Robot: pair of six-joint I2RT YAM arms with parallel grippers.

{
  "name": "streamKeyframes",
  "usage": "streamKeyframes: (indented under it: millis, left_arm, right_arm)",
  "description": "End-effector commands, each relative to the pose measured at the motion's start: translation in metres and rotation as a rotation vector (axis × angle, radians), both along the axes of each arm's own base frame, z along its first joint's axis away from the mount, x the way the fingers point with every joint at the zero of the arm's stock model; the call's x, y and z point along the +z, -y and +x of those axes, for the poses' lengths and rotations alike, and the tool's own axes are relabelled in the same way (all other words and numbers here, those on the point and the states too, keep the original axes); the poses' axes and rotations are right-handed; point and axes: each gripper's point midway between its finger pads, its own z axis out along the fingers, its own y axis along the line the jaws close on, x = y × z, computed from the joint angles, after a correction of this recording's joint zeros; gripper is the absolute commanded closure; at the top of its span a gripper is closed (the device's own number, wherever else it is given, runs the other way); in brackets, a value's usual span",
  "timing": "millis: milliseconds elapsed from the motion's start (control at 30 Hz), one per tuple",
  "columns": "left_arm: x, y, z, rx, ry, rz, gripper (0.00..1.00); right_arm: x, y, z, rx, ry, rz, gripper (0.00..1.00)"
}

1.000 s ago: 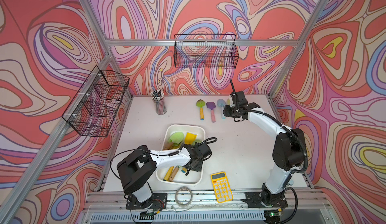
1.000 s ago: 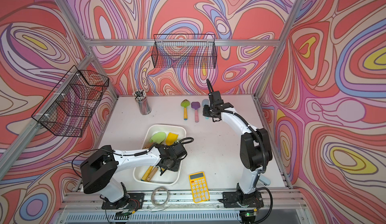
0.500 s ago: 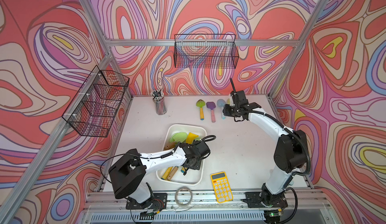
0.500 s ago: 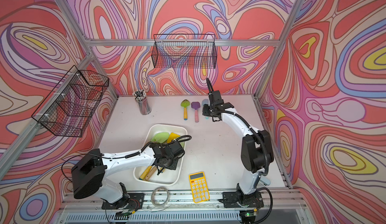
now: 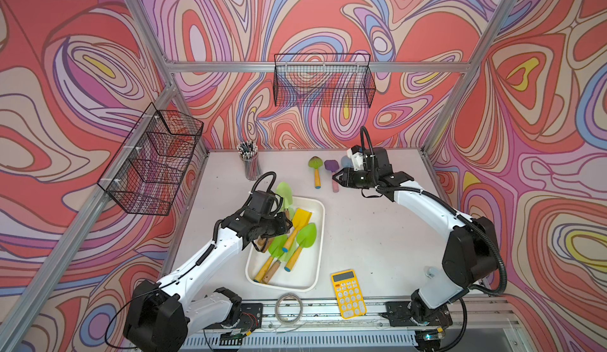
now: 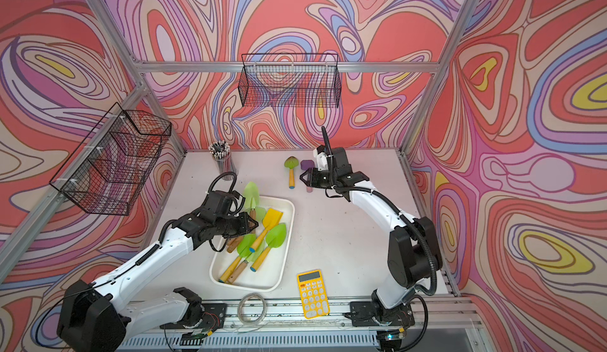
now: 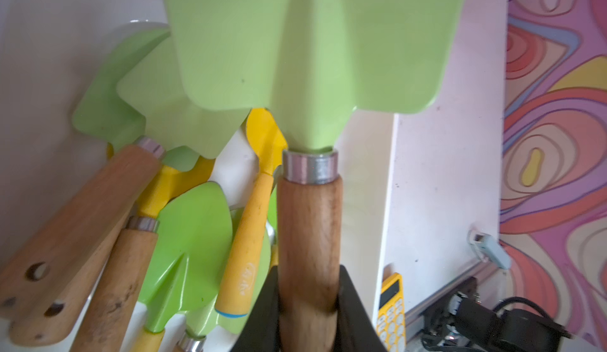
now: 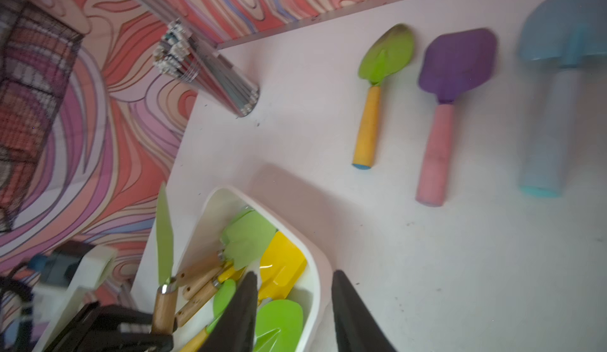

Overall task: Take the shovel out of the storage box
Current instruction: Pick up the shovel from the storage box.

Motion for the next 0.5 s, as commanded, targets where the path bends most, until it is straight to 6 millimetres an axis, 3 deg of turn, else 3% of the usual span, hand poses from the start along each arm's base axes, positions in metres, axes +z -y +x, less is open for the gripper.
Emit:
streamKeyframes:
  millis: [0,233,467]
  left_arm:
    - [0.046,0.026,0.012,-0.104,0.110,-0.264,1.00]
    - [0.091,0.042,0.027,-0.149,0.214,-0.509,1.00]
    - [0.114,0.051,0.032,-0.181,0.272,-0.667,1.00]
  right_arm:
    - [0.044,-0.038,-0.021,0.181,0.068,0.243,0.59]
    - [0.057,-0.083,-0.047,0.331,0.075,0.378,0.57]
    - [0.070,-0.097,-0.063,0.415,0.076,0.497,0.56]
